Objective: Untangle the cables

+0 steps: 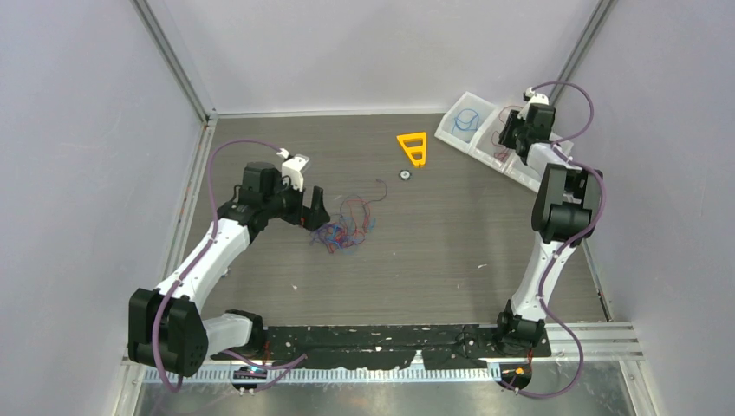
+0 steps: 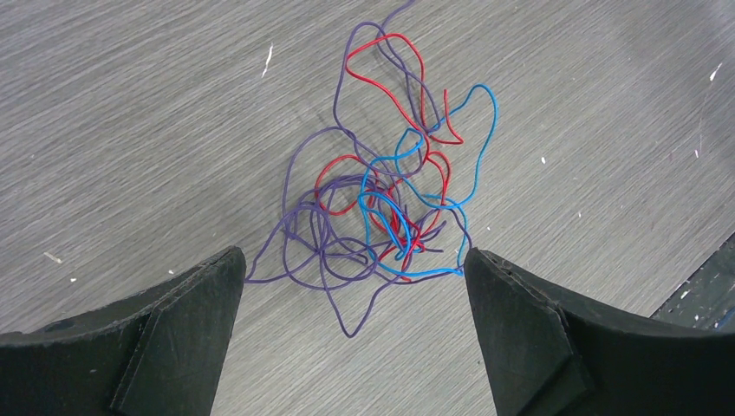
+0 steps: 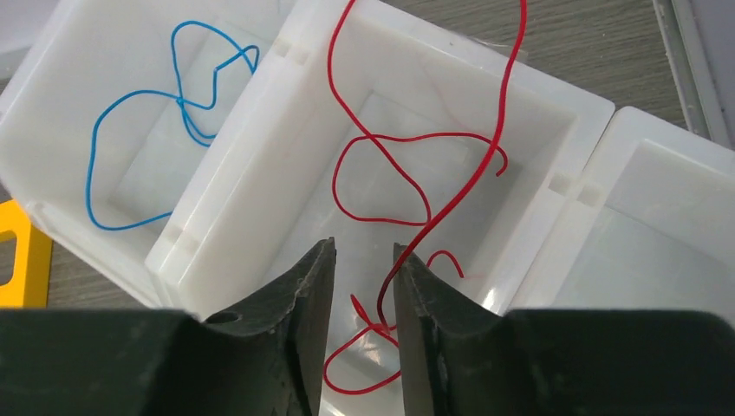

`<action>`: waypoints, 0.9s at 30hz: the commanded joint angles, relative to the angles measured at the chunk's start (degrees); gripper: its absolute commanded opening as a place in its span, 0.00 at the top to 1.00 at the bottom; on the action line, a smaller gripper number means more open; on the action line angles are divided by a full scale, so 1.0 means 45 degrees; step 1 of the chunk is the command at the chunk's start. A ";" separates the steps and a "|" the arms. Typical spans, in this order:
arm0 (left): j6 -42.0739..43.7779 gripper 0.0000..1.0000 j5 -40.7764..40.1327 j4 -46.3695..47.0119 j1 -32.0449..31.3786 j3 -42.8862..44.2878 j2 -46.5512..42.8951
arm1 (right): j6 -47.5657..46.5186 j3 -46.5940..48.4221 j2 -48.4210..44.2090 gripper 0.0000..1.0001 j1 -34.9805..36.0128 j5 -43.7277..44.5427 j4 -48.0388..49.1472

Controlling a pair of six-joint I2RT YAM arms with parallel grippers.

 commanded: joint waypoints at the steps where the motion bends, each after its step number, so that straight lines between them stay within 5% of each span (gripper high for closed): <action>1: -0.0007 0.01 0.0200 0.0354 0.0086 0.0279 -0.0016 | -0.0602 0.0031 -0.1630 0.60 0.0012 -0.0063 0.0184; 6: 0.0047 0.01 0.0258 0.0412 0.0096 0.0220 -0.0099 | -0.0540 0.0120 -0.2769 0.36 -0.0370 -0.1724 -0.0279; 10: 0.0054 0.01 0.0276 0.0449 0.0087 0.0119 -0.0152 | -0.1459 0.1082 -0.2881 0.26 -0.0555 -0.2194 -0.0850; 19: 0.0068 0.01 0.0267 0.0627 0.0103 0.0177 0.0156 | -0.1875 0.5129 -0.0087 0.35 -0.0563 0.0098 -0.4067; 27: 0.0076 0.01 0.0216 0.0684 0.0142 0.0095 0.0112 | -0.1404 0.5560 0.0860 0.39 -0.0565 0.1216 -0.4475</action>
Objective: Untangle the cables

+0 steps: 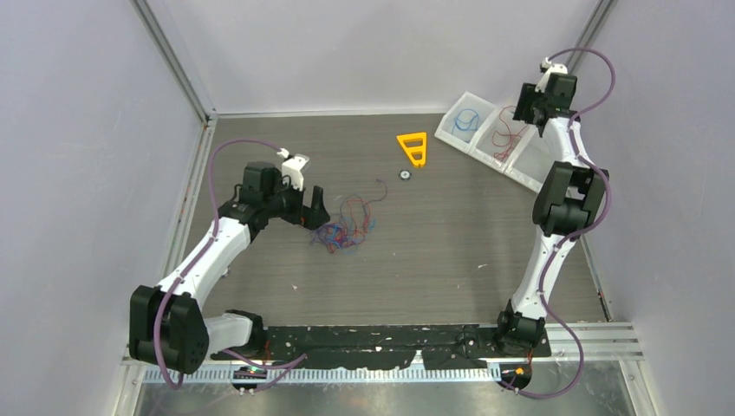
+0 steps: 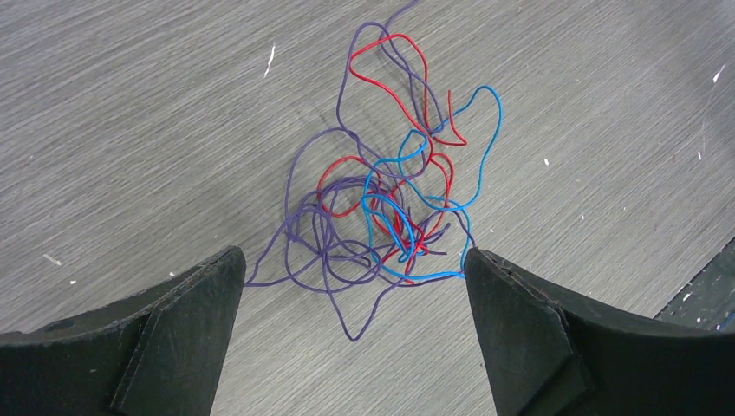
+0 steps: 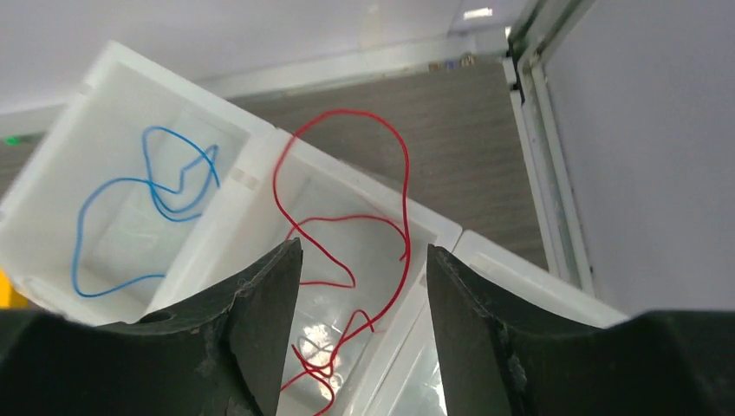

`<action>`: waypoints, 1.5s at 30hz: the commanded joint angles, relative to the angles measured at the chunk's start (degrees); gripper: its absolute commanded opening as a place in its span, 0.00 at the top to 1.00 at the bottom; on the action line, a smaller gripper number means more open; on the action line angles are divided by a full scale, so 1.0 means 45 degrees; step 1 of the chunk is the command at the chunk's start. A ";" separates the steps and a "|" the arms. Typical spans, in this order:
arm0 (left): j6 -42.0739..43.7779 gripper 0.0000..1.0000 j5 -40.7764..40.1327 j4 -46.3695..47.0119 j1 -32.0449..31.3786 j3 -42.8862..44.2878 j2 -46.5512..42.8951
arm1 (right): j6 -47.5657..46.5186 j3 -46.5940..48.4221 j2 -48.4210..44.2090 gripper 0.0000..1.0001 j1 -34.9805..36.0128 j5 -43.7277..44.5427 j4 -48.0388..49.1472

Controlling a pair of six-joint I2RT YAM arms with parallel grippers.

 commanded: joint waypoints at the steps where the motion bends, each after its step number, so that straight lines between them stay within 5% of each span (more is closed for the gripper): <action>1: 0.0056 0.01 0.0165 0.0598 0.0099 0.0077 -0.0086 | 0.0258 0.0268 0.0109 0.39 -0.0024 0.1044 -0.0318; 13: -0.0014 0.01 0.0075 0.0597 0.0118 -0.0136 -0.0104 | 0.0264 0.0781 0.1263 0.56 -0.0028 0.1936 0.0195; 23: -0.0005 0.01 -0.0012 0.0569 0.0157 -0.0166 -0.0074 | -0.0070 0.0695 0.1084 0.94 -0.0026 0.0763 0.0183; 30: -0.0090 0.01 0.0060 0.0731 0.0157 -0.0232 -0.0100 | -0.1297 -0.1534 -0.0544 0.95 -0.0006 -0.0296 0.0812; 45: -0.0154 0.01 0.0187 0.0639 0.0157 -0.0357 -0.0151 | -0.1611 -0.2890 -0.1456 0.94 0.0179 -0.0673 -0.0925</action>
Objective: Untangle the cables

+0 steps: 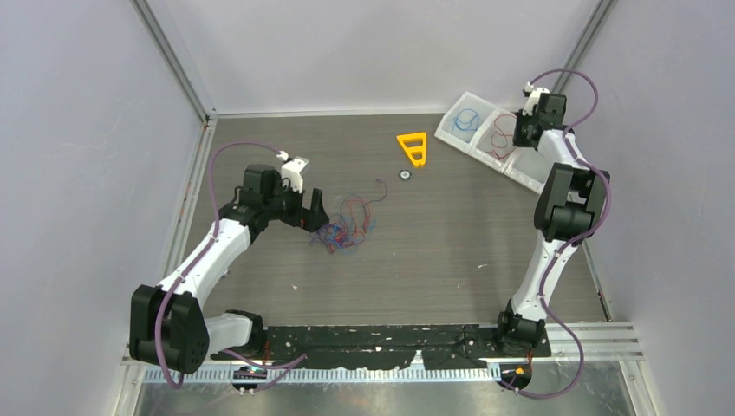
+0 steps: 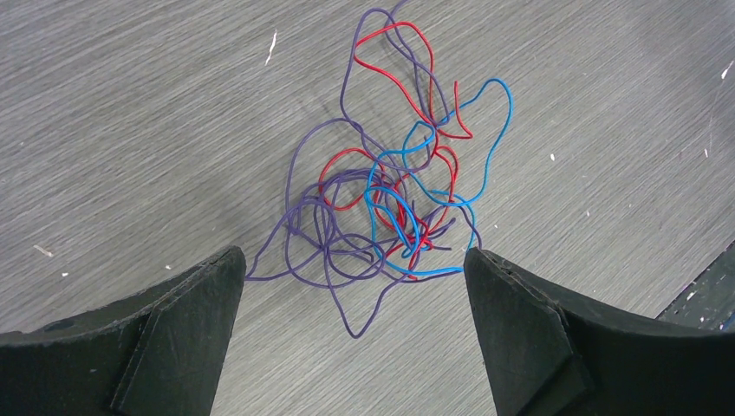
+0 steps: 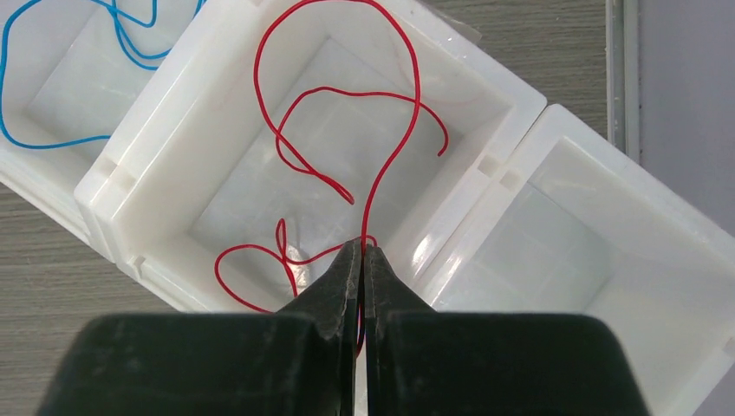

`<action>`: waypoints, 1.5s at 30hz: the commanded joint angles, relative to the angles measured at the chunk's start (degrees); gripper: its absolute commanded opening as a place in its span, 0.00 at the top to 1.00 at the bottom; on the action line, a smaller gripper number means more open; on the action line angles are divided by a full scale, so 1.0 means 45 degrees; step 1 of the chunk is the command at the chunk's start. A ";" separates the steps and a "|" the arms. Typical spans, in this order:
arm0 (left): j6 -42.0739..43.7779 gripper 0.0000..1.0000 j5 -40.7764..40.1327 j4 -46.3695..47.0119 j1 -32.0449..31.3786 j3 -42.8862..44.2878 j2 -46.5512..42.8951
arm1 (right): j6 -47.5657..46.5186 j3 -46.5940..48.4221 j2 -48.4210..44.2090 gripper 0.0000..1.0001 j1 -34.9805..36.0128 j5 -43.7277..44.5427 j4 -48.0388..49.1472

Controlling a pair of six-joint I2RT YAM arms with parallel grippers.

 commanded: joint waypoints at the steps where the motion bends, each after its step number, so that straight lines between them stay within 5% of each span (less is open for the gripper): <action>1: -0.0102 0.01 0.0186 0.0454 0.0060 -0.0060 -0.0152 | -0.0025 0.0201 -0.0677 0.95 0.0115 -0.0202 -0.0734; 17: -0.0113 0.01 0.0096 0.0347 0.0060 -0.0115 -0.0232 | -0.0645 0.1209 0.0168 0.93 0.0656 -0.0270 -0.2549; 31: 0.0013 0.01 -0.0040 0.0317 0.0060 0.0087 -0.0344 | -0.0657 0.1644 -0.1022 0.23 0.0939 -0.0092 -0.2734; 39: 0.1116 0.01 0.0021 -0.0530 0.0066 0.0658 -0.0234 | -0.1234 0.1474 -0.3245 0.03 0.0939 -0.1786 -0.3146; 45: 0.2595 0.01 0.0886 -0.1957 0.0060 0.1553 0.0710 | -0.2359 0.1244 -0.4155 0.05 0.0967 -0.3721 -0.4814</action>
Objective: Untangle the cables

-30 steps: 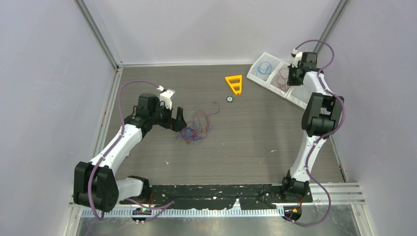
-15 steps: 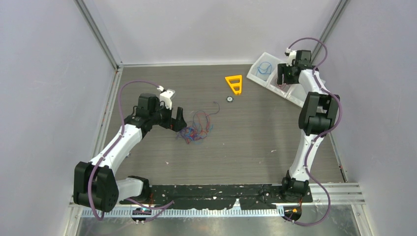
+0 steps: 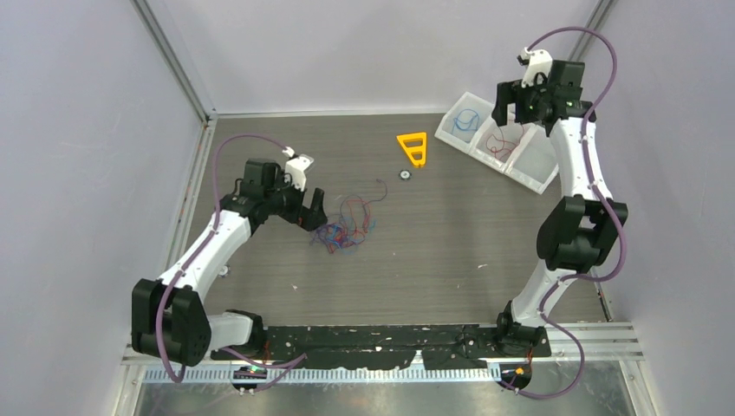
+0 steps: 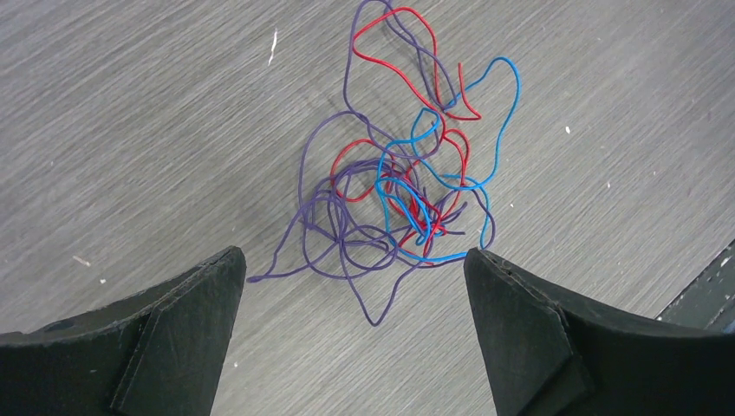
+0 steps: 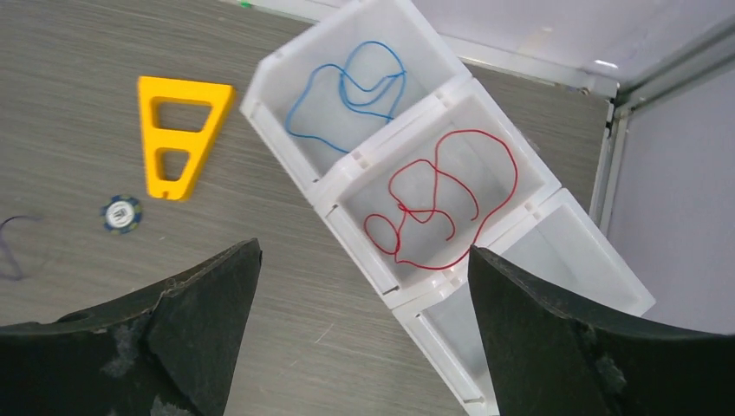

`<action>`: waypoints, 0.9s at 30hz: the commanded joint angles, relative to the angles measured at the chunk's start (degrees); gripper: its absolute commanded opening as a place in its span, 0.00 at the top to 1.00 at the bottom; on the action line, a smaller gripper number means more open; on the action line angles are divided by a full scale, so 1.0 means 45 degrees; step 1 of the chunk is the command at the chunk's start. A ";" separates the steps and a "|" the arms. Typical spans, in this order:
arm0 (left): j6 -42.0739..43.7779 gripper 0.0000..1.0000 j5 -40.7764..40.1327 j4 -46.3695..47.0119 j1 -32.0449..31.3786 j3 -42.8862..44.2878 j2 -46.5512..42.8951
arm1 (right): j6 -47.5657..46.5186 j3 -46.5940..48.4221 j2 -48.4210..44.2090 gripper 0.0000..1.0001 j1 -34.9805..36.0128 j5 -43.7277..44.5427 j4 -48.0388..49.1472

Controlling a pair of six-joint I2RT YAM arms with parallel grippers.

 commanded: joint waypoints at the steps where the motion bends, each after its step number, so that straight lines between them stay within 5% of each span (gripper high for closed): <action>1: 0.1306 0.01 0.1077 -0.0788 0.0051 0.0774 0.0513 | -0.0989 0.0072 -0.0809 0.05 0.0067 -0.2033 -0.2011; 4: 0.0981 0.01 0.1185 -0.0714 0.0049 0.0903 0.0942 | -0.0918 0.0032 -0.0961 0.01 0.0450 -0.3268 -0.3145; 12: -0.0733 0.11 0.0802 -0.1070 0.0891 0.1185 0.2317 | -0.0263 -0.2252 -0.1882 0.10 0.3148 -0.4807 -0.3827; 18: -0.1822 0.19 0.0912 -0.0841 0.1855 0.1261 0.3315 | 0.1164 -0.3440 -0.1555 0.12 0.6238 -0.4876 -0.1539; 27: -0.1473 0.30 0.1282 -0.0765 0.1847 0.1224 0.4500 | 0.3145 -0.2081 0.1151 0.12 0.9398 -0.3637 0.0426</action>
